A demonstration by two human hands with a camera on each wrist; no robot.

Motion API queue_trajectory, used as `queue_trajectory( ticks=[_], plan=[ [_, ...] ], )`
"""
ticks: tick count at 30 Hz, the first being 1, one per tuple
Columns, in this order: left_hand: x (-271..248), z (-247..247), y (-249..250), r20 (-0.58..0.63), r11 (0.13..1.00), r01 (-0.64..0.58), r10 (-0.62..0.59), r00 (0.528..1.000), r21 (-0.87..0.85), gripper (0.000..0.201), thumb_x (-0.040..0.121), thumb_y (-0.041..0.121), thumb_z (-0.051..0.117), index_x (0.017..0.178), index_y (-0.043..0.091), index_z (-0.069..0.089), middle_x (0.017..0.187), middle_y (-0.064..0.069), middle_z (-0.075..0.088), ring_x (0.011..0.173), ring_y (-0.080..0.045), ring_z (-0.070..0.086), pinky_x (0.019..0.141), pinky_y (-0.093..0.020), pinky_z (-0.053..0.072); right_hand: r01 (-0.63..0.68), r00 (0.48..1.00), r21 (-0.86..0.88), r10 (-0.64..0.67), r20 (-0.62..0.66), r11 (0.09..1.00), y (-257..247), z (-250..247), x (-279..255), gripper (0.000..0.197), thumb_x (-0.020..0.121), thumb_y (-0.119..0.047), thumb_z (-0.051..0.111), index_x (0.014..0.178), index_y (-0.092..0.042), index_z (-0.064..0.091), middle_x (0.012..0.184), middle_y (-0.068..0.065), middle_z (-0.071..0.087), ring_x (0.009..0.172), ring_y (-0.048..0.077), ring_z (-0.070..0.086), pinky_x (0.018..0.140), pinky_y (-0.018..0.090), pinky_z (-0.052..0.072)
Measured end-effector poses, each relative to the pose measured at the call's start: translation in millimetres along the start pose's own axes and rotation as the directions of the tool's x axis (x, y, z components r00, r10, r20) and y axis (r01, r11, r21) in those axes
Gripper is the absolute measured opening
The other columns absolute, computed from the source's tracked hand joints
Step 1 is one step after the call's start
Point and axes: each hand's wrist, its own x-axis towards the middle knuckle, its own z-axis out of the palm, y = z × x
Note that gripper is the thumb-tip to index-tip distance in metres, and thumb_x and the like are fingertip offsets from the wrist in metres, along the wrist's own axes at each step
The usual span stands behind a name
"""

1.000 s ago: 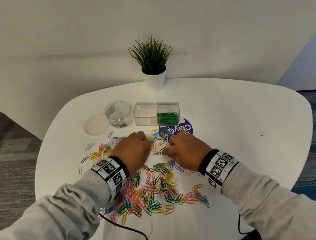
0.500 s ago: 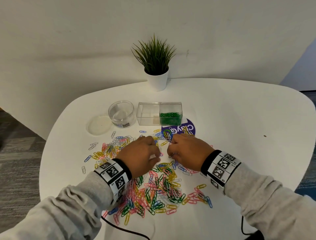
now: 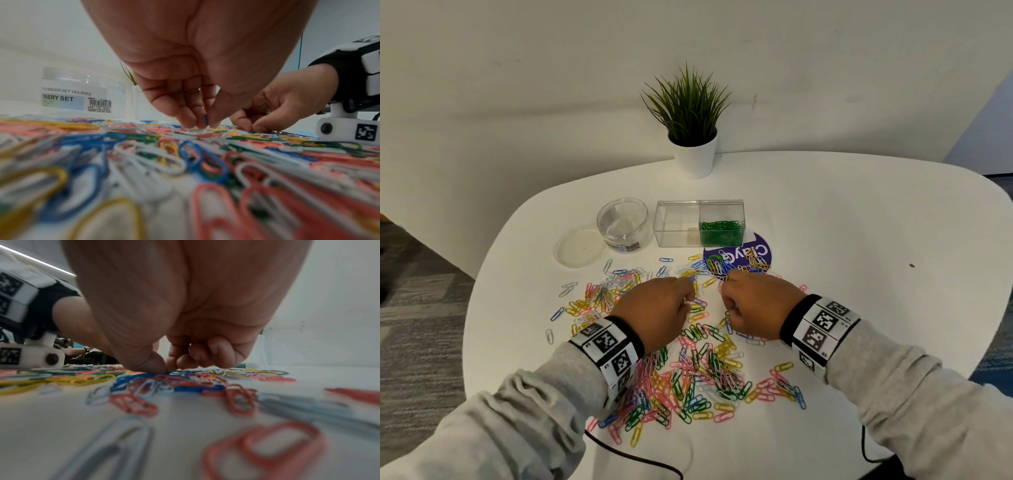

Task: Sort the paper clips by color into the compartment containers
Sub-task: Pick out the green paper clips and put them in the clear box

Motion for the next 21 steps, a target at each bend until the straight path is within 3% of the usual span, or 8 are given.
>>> queue_trajectory(
  ticks=[4,7,11,13,18,21],
  plan=[
    [-0.7,-1.6,-3.8,-0.059,0.999,0.048,-0.046,0.997,0.022,0.008,0.092,0.024,0.052,0.095,0.023,0.059,0.090,0.003,0.056,0.084,-0.023,0.054,0.069,-0.039,0.050,0.004,1.000,-0.014,-0.004,-0.019,1.000,0.8,0.5,0.0,0.003,0.090,-0.027,0.052,0.091,-0.027,0.050,0.100,-0.006,0.045,0.080,0.014,0.044,0.070,0.029,0.040],
    [-1.4,0.0,-4.6,-0.116,1.000,-0.022,0.024,0.993,0.016,0.008,0.086,0.022,0.060,0.089,0.021,0.066,0.096,0.000,0.056,0.089,-0.023,0.052,0.070,-0.038,0.050,0.018,0.999,-0.011,-0.018,-0.039,1.000,1.4,1.4,-1.0,0.007,0.089,-0.028,0.052,0.095,-0.025,0.056,0.102,-0.005,0.049,0.085,0.015,0.049,0.074,0.033,0.047],
    [-0.4,-0.2,-1.0,-0.056,0.994,-0.101,0.103,0.993,0.035,0.010,0.087,0.035,0.070,0.088,0.026,0.072,0.097,0.003,0.053,0.093,-0.021,0.050,0.072,-0.036,0.049,0.046,0.998,-0.017,-0.046,-0.036,0.999,0.3,1.0,-1.8,0.011,0.092,-0.031,0.052,0.096,-0.024,0.059,0.104,-0.005,0.052,0.085,0.015,0.051,0.072,0.031,0.045],
    [0.2,-0.4,0.7,-0.075,0.988,-0.133,0.139,0.987,0.078,0.007,0.085,0.031,0.070,0.085,0.024,0.073,0.093,0.002,0.056,0.089,-0.024,0.053,0.068,-0.038,0.052,0.041,0.999,-0.041,-0.042,-0.030,0.998,-1.2,1.1,-1.4,0.015,0.092,-0.031,0.051,0.097,-0.021,0.061,0.104,-0.003,0.053,0.084,0.018,0.054,0.072,0.032,0.047],
    [2.0,0.6,5.1,-0.071,0.970,-0.154,0.169,0.983,0.186,0.040,0.087,0.037,0.033,0.083,0.021,0.069,0.088,0.000,0.056,0.084,-0.024,0.054,0.064,-0.039,0.051,0.072,0.995,-0.136,-0.081,-0.059,0.988,-6.0,-1.6,1.1,0.017,0.087,-0.031,0.052,0.094,-0.018,0.061,0.095,0.000,0.054,0.080,0.024,0.056,0.074,0.038,0.050],
    [-1.1,-4.0,4.7,-0.061,0.989,-0.094,0.101,0.993,0.111,0.029,0.087,0.033,0.038,0.081,0.021,0.064,0.087,0.002,0.056,0.083,-0.022,0.054,0.067,-0.038,0.050,0.076,0.982,-0.039,-0.081,-0.171,0.996,0.1,-11.7,-1.3,0.006,0.082,-0.031,0.054,0.082,-0.025,0.056,0.086,-0.008,0.050,0.077,0.017,0.052,0.074,0.036,0.048]
  ],
)
